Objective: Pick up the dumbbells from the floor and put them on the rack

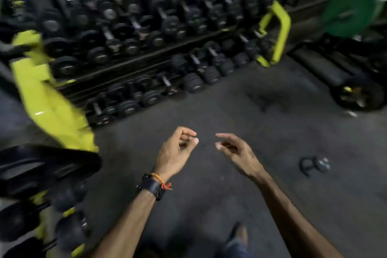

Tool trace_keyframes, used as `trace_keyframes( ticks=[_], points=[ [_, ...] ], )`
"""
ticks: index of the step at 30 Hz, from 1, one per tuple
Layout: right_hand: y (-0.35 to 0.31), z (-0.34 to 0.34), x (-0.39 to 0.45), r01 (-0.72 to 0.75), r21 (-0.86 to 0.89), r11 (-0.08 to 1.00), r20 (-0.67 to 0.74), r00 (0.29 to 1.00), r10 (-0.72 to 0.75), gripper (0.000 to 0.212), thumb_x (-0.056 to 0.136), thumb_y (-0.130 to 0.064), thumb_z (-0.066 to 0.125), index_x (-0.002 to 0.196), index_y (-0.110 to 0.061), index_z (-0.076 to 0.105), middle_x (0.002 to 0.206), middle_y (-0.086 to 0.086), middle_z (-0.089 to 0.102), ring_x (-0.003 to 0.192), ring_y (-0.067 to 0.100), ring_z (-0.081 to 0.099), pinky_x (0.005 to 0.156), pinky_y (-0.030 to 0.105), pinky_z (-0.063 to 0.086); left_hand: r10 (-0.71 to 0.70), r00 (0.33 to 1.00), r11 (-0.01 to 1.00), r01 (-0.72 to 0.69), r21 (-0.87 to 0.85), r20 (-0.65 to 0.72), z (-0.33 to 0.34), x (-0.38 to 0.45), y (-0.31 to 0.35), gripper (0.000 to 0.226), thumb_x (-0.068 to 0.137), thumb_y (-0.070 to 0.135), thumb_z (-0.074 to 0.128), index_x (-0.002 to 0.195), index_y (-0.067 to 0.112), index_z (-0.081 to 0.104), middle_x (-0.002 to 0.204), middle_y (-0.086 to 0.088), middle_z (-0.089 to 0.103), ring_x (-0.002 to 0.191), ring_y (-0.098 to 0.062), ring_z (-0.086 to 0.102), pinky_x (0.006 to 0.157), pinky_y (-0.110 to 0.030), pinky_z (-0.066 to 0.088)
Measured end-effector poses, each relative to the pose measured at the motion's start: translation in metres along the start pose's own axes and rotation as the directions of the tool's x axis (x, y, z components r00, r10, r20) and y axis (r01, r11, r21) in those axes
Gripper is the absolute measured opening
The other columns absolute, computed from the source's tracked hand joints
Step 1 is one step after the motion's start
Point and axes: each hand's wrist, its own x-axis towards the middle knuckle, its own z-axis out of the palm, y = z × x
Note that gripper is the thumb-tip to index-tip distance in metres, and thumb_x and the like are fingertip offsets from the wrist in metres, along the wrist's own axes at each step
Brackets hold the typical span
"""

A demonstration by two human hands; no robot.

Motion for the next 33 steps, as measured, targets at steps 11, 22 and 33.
trace_keyframes(
  ticks=[11,22,33],
  points=[
    [0.244,-0.35,-0.054,-0.252,0.117,0.961,-0.227,0.935,0.273,0.03,0.099,-0.035,0.073,0.128,-0.041,0.068,0.105,-0.009,0.078,0.102,0.008,0.075,0.1,0.04,0.06,0.053,0.954,0.999,-0.053,-0.007,0.295,0.429,0.09,0.122,0.013,0.098,0.024,0.074,0.107,0.029,0.068,0.101,0.006,0.074,0.089,-0.006,0.071,0.086,-0.041,0.063],
    [0.413,-0.549,0.044,-0.451,0.1,0.887,-0.162,0.872,0.461,0.026,0.097,-0.033,0.073,0.122,-0.039,0.072,0.096,-0.016,0.079,0.093,0.0,0.074,0.092,0.03,0.06,-0.031,0.904,0.999,0.023,0.023,0.426,0.707,0.247,0.162,0.011,0.097,0.024,0.073,0.106,0.029,0.068,0.095,0.006,0.073,0.083,-0.009,0.071,0.085,-0.044,0.062],
    [0.611,-0.741,0.124,-0.596,-0.14,0.791,0.048,0.793,0.607,0.022,0.098,-0.032,0.075,0.119,-0.036,0.076,0.105,-0.005,0.077,0.096,0.007,0.071,0.087,0.016,0.05,-0.25,0.928,0.967,0.253,0.027,0.277,0.899,0.309,0.148,0.01,0.098,0.028,0.07,0.105,0.034,0.067,0.097,0.008,0.078,0.085,-0.015,0.076,0.086,-0.049,0.063]
  ],
)
